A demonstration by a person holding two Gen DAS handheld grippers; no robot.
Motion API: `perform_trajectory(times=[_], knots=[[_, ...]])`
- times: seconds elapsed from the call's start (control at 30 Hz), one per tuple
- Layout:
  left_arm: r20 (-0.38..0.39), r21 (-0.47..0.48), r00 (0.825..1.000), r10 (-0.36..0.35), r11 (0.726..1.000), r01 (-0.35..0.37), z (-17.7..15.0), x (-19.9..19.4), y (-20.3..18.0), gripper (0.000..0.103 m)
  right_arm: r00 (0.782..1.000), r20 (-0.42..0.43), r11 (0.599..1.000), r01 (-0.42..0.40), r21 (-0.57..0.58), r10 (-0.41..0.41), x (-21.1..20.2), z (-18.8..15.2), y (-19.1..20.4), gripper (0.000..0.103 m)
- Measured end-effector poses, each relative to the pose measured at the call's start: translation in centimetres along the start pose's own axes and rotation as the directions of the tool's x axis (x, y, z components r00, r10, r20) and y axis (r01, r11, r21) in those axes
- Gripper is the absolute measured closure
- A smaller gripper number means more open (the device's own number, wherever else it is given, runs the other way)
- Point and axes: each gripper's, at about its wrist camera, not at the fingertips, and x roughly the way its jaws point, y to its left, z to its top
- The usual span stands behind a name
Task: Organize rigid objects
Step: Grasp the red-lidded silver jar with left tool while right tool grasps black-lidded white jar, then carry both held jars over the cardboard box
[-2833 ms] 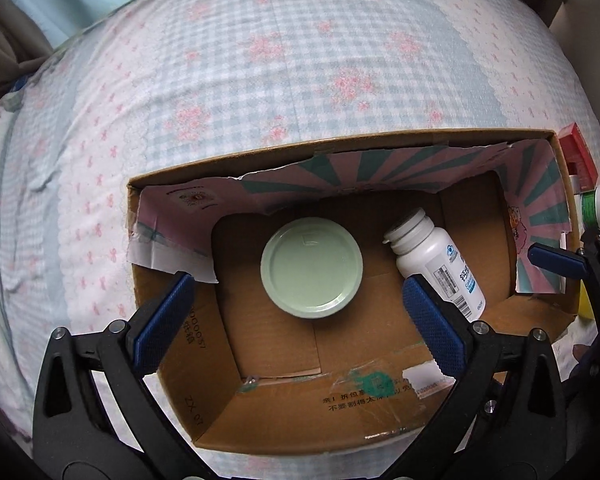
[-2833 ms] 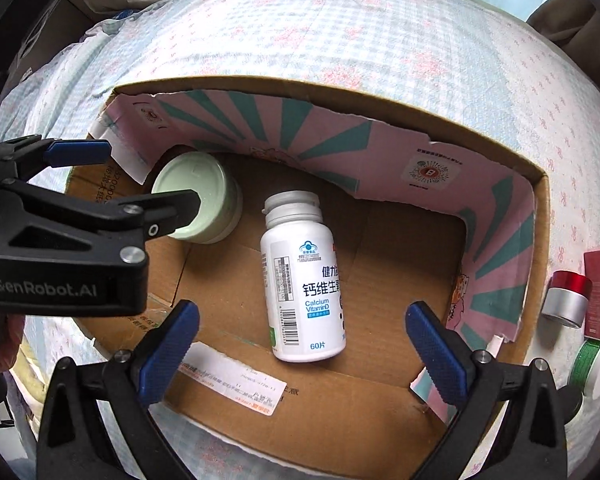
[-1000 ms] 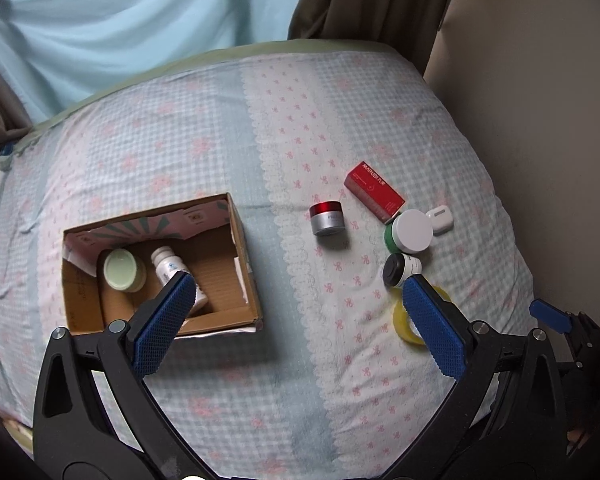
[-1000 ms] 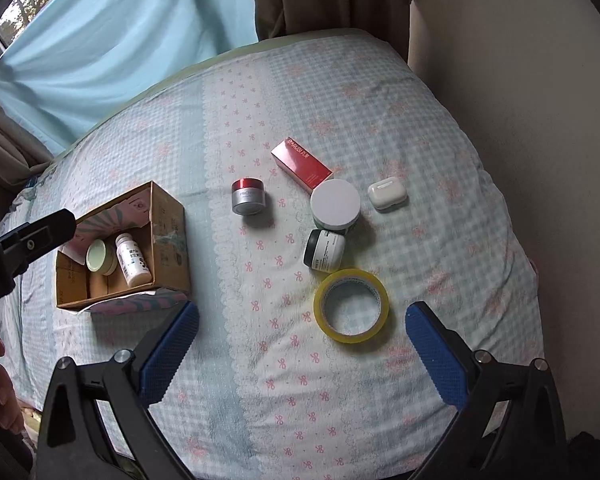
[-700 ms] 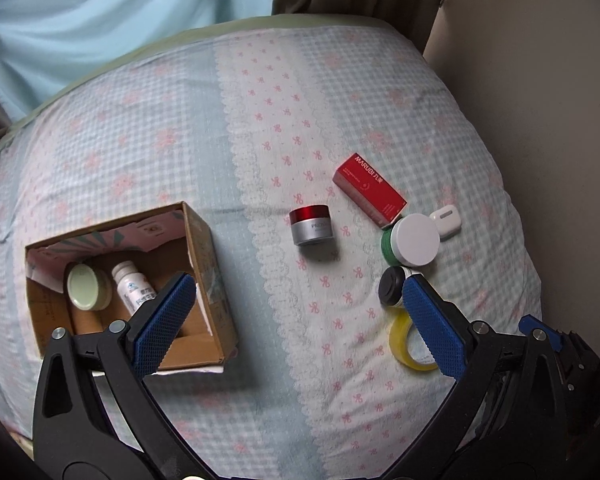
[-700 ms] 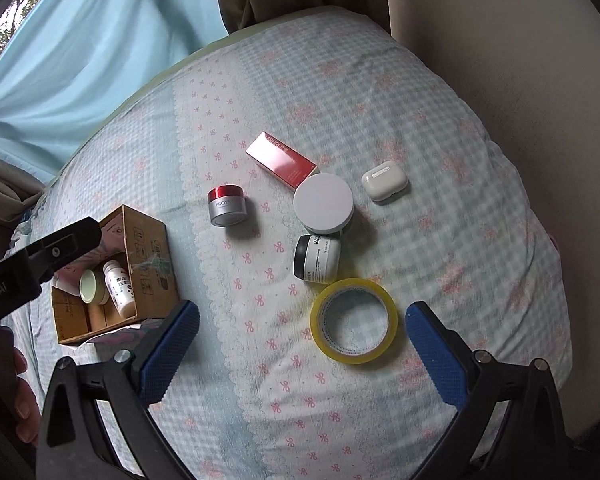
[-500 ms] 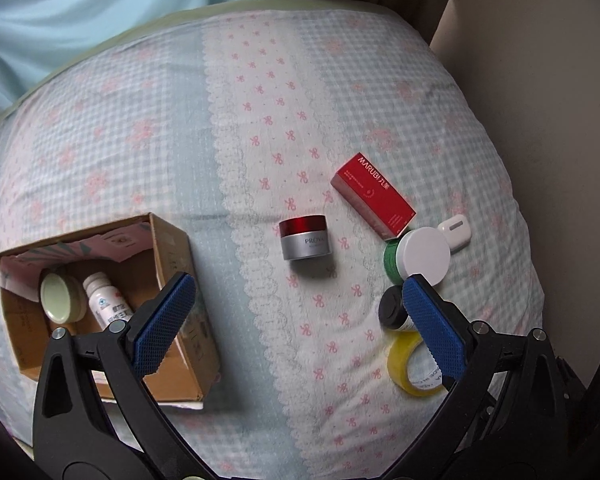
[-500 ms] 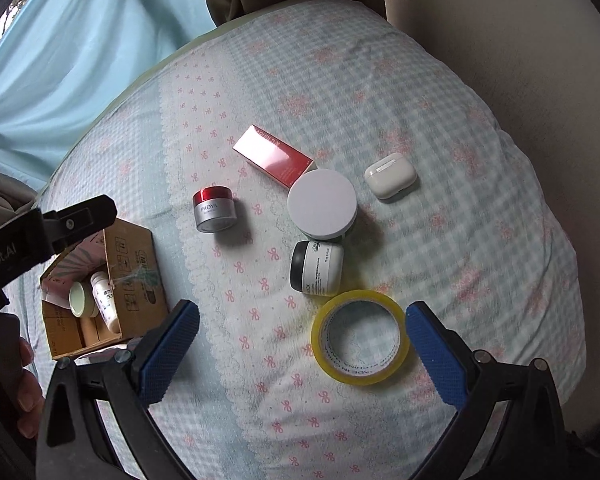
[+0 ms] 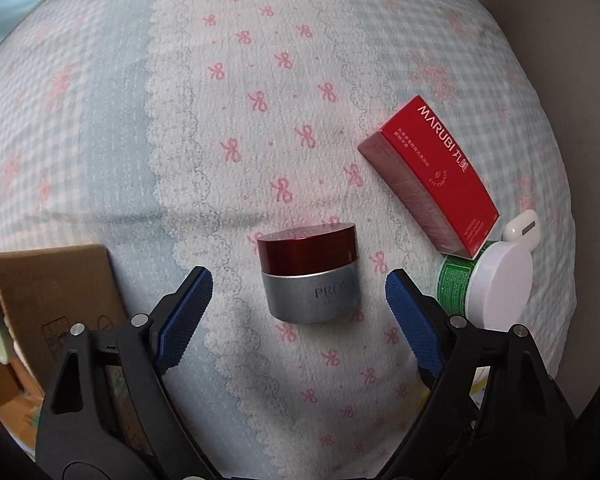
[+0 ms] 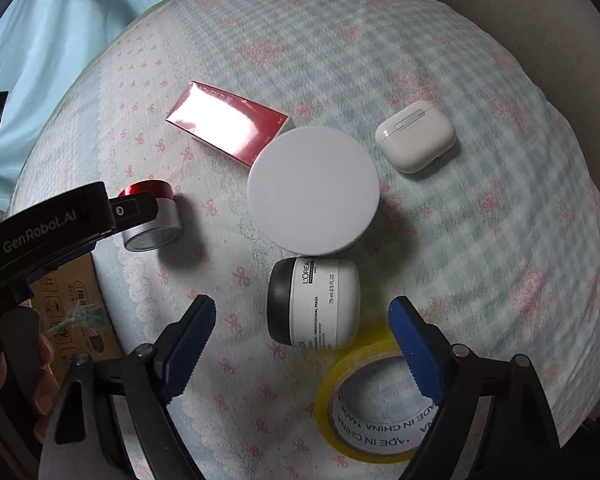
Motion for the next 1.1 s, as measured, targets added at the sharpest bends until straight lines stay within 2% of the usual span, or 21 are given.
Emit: perform_trajectory(times=[0.03,0.13,0.2,0.33,0.4,0.47,0.63,0.77,1.1], knots=[[-0.005,-0.004,1.0,-0.001,1.0,0.001,0.1,0.5,0.1,0.016,1.0,-0.005,1.0,0.009,0.005,-0.009,0.5,0.1,0.0,0.017],[-0.025,-0.007,1.0,0.004,1.0,-0.005,0.3,1.7,0.2,0.023,0.999,-0.028,1.0,0.021,0.007,-0.021,1.8,0.2,0.0,0.028],[-0.04,-0.007,0.999,0.007,1.0,-0.008,0.4,2.5,0.2,0.025,0.999,-0.041,0.999,0.033,0.009,-0.033,2.4,0.1,0.0,0.029],[-0.054,-0.033,0.998,-0.018,0.999,0.016,0.5,3.5,0.0,0.034,0.997,-0.05,0.998,0.058,0.006,-0.058,2.9,0.1,0.0,0.04],[-0.052,-0.023,0.998,-0.027,0.999,0.026,0.5,3.6,-0.4,0.048,0.995,-0.056,0.997,0.08,-0.002,-0.08,3.2,0.1,0.1,0.046],[-0.055,-0.014,0.998,-0.019,1.0,0.019,0.8,3.7,-1.1,0.049,0.997,-0.053,0.998,0.058,-0.008,-0.058,3.3,0.1,0.1,0.056],[-0.05,-0.023,0.998,-0.026,0.999,0.025,0.7,3.8,-1.3,0.05,0.996,-0.058,0.998,0.061,-0.011,-0.061,3.4,0.0,0.3,0.056],[-0.026,-0.021,0.999,-0.02,1.0,0.019,0.9,2.4,-0.6,0.05,0.997,-0.058,0.999,0.05,-0.007,-0.05,3.2,0.4,0.6,0.056],[0.075,-0.006,0.997,-0.031,0.999,0.032,0.3,-4.3,-0.2,0.05,1.0,-0.026,1.0,0.006,0.001,-0.006,-0.3,0.1,0.3,0.057]])
